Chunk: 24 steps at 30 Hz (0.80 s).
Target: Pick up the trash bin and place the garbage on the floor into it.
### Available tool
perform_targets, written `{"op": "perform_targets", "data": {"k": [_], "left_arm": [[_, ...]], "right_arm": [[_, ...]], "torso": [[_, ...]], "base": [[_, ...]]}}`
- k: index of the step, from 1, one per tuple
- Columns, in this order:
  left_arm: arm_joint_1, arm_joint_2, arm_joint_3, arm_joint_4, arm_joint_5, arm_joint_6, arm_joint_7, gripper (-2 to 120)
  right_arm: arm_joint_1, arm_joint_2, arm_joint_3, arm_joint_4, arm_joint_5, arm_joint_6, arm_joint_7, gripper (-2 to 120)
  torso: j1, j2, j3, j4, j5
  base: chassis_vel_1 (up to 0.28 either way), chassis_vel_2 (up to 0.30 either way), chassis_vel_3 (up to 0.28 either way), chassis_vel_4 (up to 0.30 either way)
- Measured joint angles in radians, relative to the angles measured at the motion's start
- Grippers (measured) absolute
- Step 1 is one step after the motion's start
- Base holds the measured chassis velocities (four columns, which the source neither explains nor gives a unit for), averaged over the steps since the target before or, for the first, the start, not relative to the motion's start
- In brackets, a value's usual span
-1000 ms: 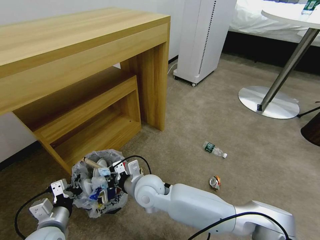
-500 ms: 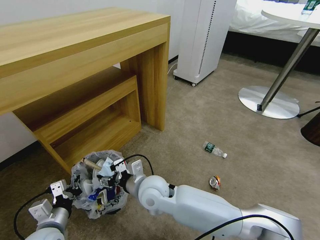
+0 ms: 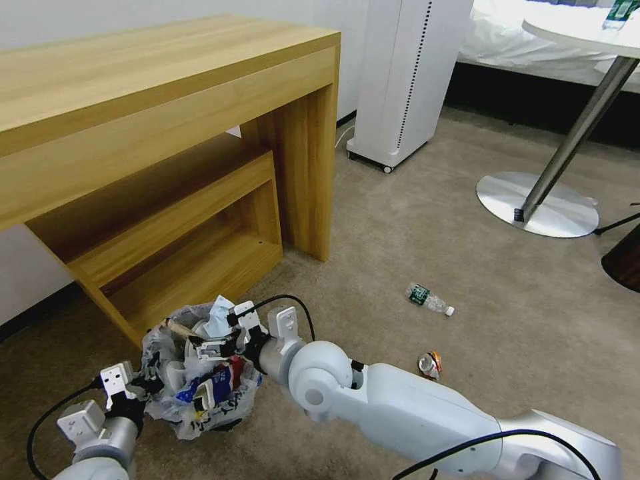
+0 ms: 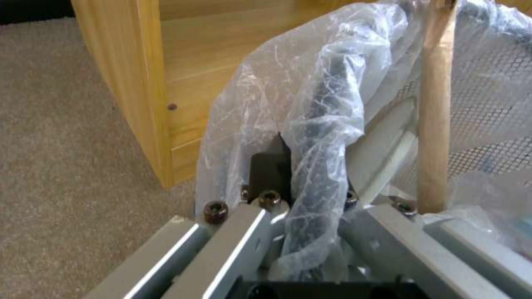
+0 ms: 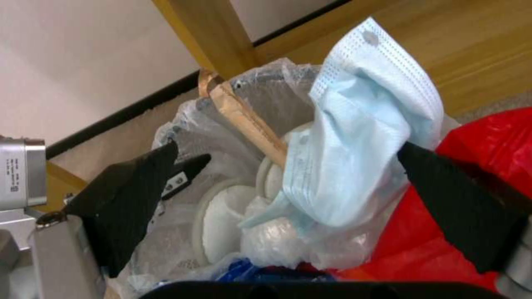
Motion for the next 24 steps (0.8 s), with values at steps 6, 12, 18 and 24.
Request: {"op": "perform_targets", "data": {"k": [6, 12, 18, 24], "left_arm": [[-0.002, -0.001, 0.001, 0.002, 0.001, 0.000, 0.001, 1], [-0.007, -0.002, 0.003, 0.007, 0.001, 0.000, 0.001, 1], [-0.013, 0.000, 0.003, 0.011, -0.001, 0.000, 0.001, 1], [-0.016, 0.000, 0.003, 0.011, -0.005, -0.002, 0.001, 1]], "right_arm": [[-0.004, 0.000, 0.002, 0.000, -0.017, 0.020, -0.022, 100], [-0.003, 0.008, -0.006, -0.014, -0.035, 0.052, -0.058, 100], [0.005, 0.035, -0.056, -0.038, -0.046, 0.052, -0.058, 100], [0.011, 0.065, -0.111, -0.076, -0.047, 0.053, -0.048, 100]], "torso": [[0.000, 0.000, 0.000, 0.0000, 0.0000], [0.000, 0.000, 0.000, 0.0000, 0.0000], [0.000, 0.000, 0.000, 0.0000, -0.0001], [0.000, 0.000, 0.000, 0.0002, -0.0001]], "base": [[0.000, 0.000, 0.000, 0.000], [0.000, 0.000, 0.000, 0.000], [0.000, 0.000, 0.000, 0.000], [0.000, 0.000, 0.000, 0.000]]}}
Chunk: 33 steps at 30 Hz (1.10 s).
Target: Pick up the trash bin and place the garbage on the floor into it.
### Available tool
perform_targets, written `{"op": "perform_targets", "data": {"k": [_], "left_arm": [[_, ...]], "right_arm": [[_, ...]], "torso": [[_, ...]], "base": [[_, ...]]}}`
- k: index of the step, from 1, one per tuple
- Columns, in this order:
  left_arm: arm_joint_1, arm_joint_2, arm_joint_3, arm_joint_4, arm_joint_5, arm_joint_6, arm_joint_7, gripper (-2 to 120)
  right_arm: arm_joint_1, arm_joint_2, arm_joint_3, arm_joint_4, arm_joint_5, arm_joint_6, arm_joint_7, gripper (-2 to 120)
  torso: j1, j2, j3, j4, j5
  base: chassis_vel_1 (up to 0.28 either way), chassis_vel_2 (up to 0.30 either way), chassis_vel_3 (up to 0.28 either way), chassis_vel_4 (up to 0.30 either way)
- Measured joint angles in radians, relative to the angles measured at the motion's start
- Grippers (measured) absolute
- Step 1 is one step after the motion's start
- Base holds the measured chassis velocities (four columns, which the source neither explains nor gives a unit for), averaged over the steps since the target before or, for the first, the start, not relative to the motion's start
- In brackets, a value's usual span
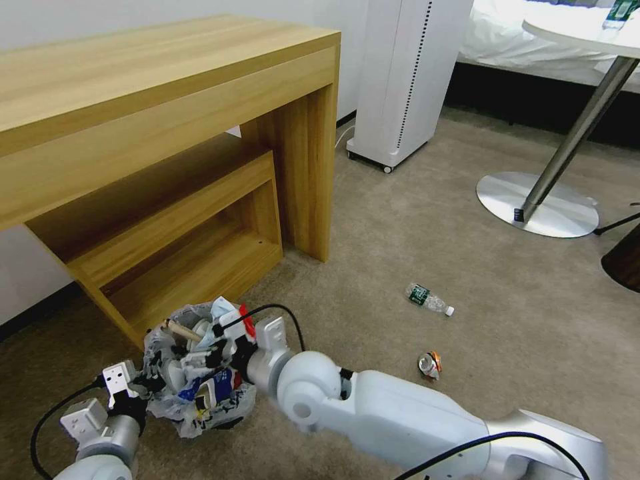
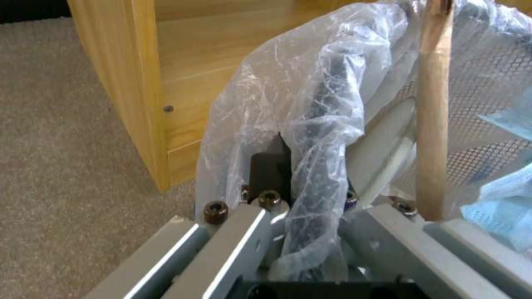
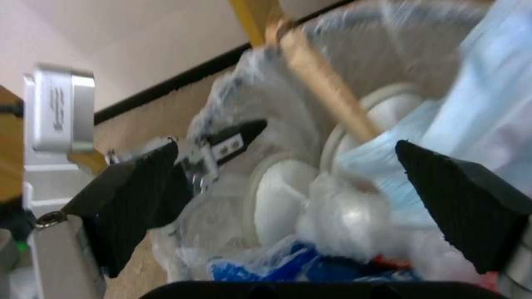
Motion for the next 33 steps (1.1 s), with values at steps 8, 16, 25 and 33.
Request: {"op": "perform_targets", "data": {"k": [8, 16, 25, 33], "left_arm": [[-0.004, -0.004, 0.001, 0.011, 0.002, -0.001, 0.002, 1], [-0.006, 0.004, -0.003, 0.019, -0.001, -0.002, 0.002, 1], [-0.001, 0.014, -0.010, 0.023, -0.005, -0.002, 0.001, 1], [0.010, 0.028, -0.023, 0.016, -0.017, 0.003, -0.008, 1]], "right_arm": [[0.006, 0.023, -0.015, -0.020, -0.029, 0.085, -0.081, 100], [0.009, 0.000, 0.054, 0.026, -0.023, 0.192, -0.201, 100], [-0.023, -0.100, 0.325, 0.121, -0.030, 0.376, -0.376, 100], [-0.074, -0.225, 0.550, 0.190, -0.025, 0.378, -0.375, 100]], "torso": [[0.000, 0.000, 0.000, 0.0000, 0.0000], [0.000, 0.000, 0.000, -0.0001, 0.0000], [0.000, 0.000, 0.000, -0.0001, 0.0001], [0.000, 0.000, 0.000, -0.0002, 0.0004]], "base": [[0.000, 0.000, 0.000, 0.000], [0.000, 0.000, 0.000, 0.000], [0.000, 0.000, 0.000, 0.000], [0.000, 0.000, 0.000, 0.000]]}}
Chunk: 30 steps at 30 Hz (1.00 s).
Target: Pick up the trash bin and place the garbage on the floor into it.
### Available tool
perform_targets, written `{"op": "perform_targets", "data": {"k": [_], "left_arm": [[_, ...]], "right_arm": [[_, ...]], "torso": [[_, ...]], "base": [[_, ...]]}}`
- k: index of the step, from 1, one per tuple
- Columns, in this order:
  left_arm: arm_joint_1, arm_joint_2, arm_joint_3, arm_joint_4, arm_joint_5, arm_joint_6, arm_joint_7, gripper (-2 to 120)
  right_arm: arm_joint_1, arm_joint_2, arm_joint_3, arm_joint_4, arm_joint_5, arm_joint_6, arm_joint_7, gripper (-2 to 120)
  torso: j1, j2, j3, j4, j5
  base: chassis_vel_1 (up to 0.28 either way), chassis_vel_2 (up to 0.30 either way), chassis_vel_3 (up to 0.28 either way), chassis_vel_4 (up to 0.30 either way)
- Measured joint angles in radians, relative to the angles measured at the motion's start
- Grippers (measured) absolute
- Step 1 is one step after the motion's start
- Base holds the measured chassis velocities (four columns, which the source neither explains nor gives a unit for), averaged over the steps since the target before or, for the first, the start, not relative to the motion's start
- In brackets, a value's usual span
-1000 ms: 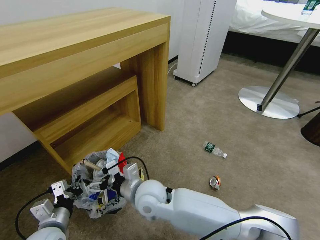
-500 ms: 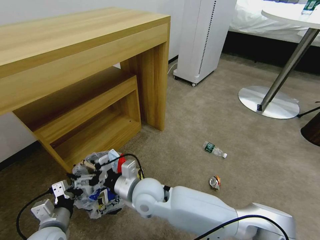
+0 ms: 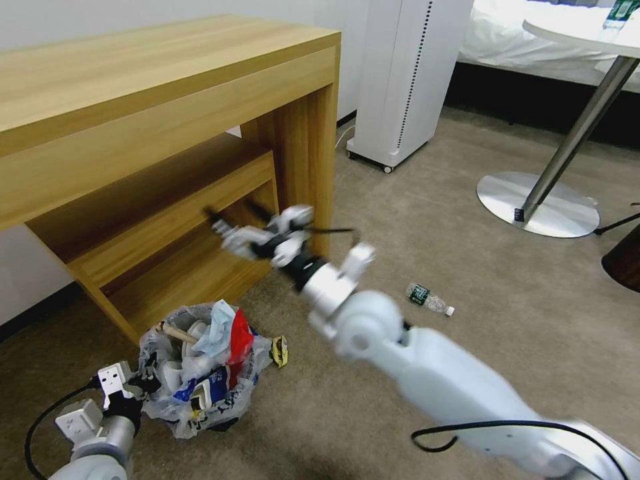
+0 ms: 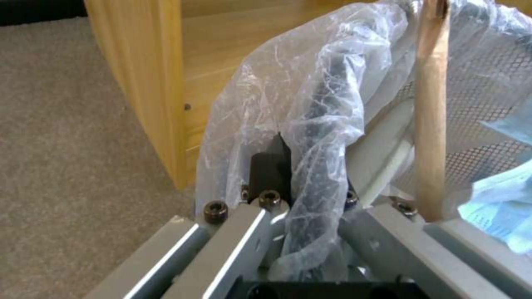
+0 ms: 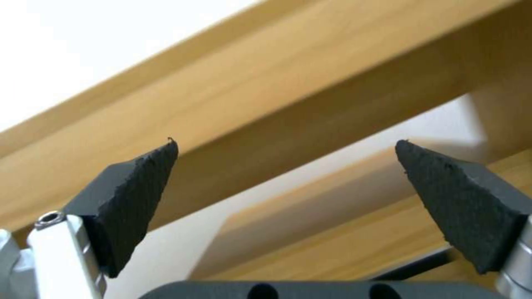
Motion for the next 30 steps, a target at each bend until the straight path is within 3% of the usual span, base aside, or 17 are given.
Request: {"op": "perform_targets", "data": {"k": [3, 11, 20, 30], "left_arm": [[0.007, 0.006, -0.004, -0.006, -0.007, 0.008, -0.008, 1], [0.017, 0.012, -0.011, -0.013, -0.013, 0.020, -0.020, 1], [0.031, 0.015, -0.021, -0.021, -0.020, 0.022, -0.024, 1], [0.047, 0.015, -0.029, -0.032, -0.027, 0.020, -0.024, 1]], "right_arm": [[-0.038, -0.053, 0.116, 0.027, 0.011, -0.003, 0.002, 100], [-0.169, -0.111, 0.285, 0.076, -0.003, -0.010, -0.006, 100], [-0.339, -0.127, 0.386, 0.097, -0.062, -0.005, 0.012, 100], [-0.456, -0.090, 0.472, 0.084, -0.158, 0.000, 0.068, 100]], "torso": [[0.000, 0.000, 0.000, 0.0000, -0.0001], [0.000, 0.000, 0.000, 0.0003, -0.0003], [0.000, 0.000, 0.000, 0.0000, -0.0002], [0.000, 0.000, 0.000, 0.0000, -0.0004]], "base": [[0.000, 0.000, 0.000, 0.000], [0.000, 0.000, 0.000, 0.000], [0.000, 0.000, 0.000, 0.000], [0.000, 0.000, 0.000, 0.000]]}}
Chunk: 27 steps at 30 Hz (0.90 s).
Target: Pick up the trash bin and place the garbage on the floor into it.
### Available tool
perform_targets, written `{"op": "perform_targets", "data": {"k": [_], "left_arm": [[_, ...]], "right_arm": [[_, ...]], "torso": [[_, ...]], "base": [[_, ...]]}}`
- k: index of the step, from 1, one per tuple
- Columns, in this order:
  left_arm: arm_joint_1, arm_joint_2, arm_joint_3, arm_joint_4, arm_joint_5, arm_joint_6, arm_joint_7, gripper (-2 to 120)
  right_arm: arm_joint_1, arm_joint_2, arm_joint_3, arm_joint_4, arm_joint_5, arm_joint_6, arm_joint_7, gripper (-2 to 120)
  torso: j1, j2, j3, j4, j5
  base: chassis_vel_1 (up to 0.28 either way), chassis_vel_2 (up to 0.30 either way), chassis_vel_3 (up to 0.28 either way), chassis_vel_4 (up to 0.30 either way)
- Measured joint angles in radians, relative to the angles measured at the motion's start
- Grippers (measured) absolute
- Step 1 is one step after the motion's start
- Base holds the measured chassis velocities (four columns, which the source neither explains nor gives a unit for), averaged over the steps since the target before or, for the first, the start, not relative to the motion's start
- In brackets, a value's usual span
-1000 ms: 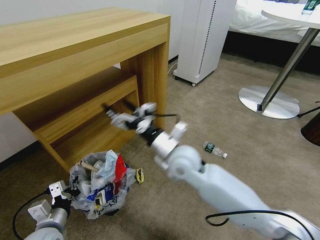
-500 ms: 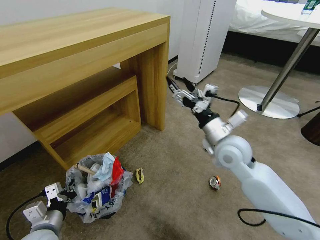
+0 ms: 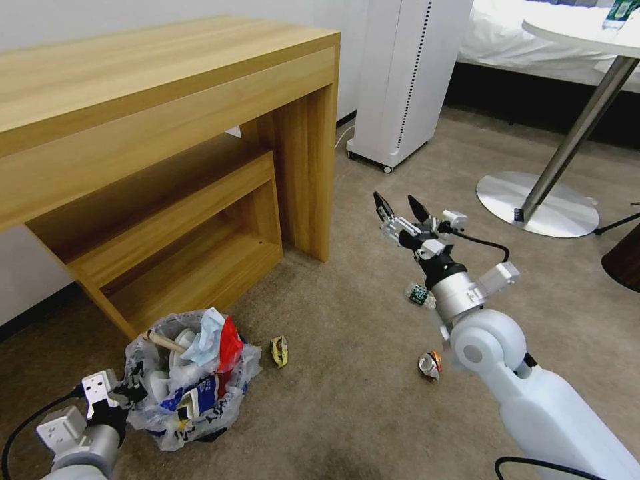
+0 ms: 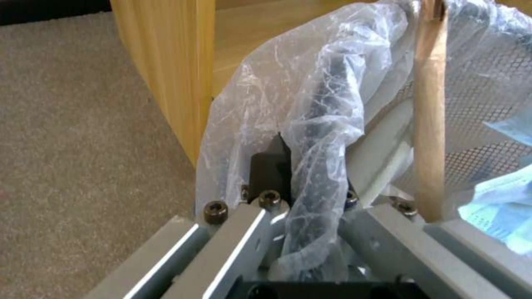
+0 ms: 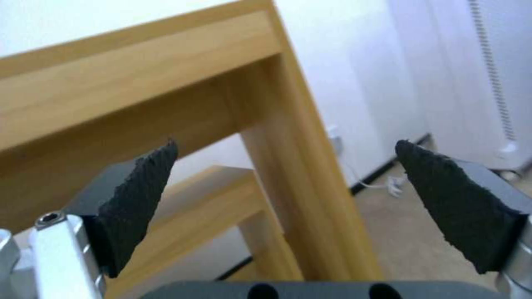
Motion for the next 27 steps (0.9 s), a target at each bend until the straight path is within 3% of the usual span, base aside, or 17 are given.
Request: {"op": "perform_targets", "data": {"k": [6, 13, 20, 27], "left_arm": [[0.005, -0.002, 0.006, 0.000, 0.003, -0.004, 0.003, 1], [-0.002, -0.006, 0.020, 0.010, 0.011, -0.012, 0.010, 1], [-0.016, -0.001, 0.023, 0.033, 0.014, -0.019, 0.016, 1], [-0.024, -0.001, 0.024, 0.043, 0.013, -0.021, 0.019, 1]], "right_arm": [[-0.070, 0.006, 0.039, -0.002, 0.011, -0.076, 0.061, 100], [-0.160, 0.008, 0.047, -0.056, 0.121, -0.231, 0.244, 100], [-0.221, -0.012, 0.091, -0.139, 0.210, -0.515, 0.502, 100], [-0.233, -0.026, 0.077, -0.257, 0.141, -0.584, 0.524, 100]], "torso": [[0.000, 0.000, 0.000, 0.0000, 0.0000], [0.000, 0.000, 0.000, 0.0000, 0.0001], [0.000, 0.000, 0.000, -0.0001, 0.0000], [0.000, 0.000, 0.000, 0.0001, 0.0002]], "base": [[0.000, 0.000, 0.000, 0.000], [0.000, 0.000, 0.000, 0.000], [0.000, 0.000, 0.000, 0.000], [0.000, 0.000, 0.000, 0.000]]}}
